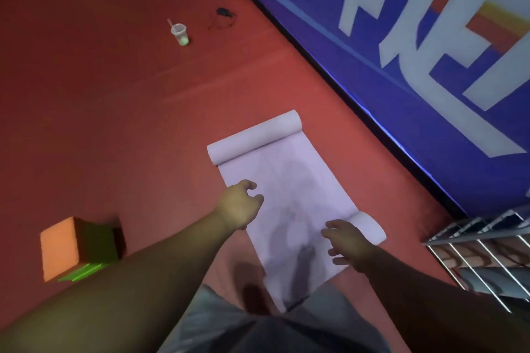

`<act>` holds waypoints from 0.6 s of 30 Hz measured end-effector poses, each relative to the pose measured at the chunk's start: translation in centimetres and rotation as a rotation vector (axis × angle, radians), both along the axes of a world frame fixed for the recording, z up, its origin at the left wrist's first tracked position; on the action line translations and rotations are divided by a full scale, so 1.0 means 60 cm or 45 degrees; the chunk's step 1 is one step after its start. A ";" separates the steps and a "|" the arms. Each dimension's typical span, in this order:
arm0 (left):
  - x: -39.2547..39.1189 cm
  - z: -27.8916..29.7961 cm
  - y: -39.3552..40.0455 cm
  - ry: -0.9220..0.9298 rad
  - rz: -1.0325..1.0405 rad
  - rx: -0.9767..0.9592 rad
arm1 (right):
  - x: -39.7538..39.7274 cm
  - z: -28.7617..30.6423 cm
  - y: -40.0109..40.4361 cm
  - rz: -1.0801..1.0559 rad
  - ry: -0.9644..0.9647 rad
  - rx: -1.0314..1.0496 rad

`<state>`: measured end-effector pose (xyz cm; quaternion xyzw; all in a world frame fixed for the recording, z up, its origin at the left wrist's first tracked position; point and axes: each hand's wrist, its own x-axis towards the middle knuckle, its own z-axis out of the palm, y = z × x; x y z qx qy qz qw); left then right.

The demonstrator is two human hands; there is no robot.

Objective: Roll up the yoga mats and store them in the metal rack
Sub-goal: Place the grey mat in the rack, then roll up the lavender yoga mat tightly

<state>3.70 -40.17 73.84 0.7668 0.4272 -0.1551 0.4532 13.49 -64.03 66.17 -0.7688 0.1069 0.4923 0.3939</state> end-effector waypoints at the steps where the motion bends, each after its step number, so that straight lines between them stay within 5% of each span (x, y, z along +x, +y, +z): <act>1: 0.020 -0.003 0.021 -0.008 -0.060 0.038 | 0.009 0.000 0.014 -0.041 -0.018 -0.002; 14: 0.227 -0.140 0.281 0.055 -1.083 0.182 | -0.043 -0.126 0.314 -0.999 -0.072 -0.129; 18: 0.216 -0.171 0.281 0.109 -1.261 -0.011 | -0.100 -0.142 0.393 -1.023 -0.059 -0.135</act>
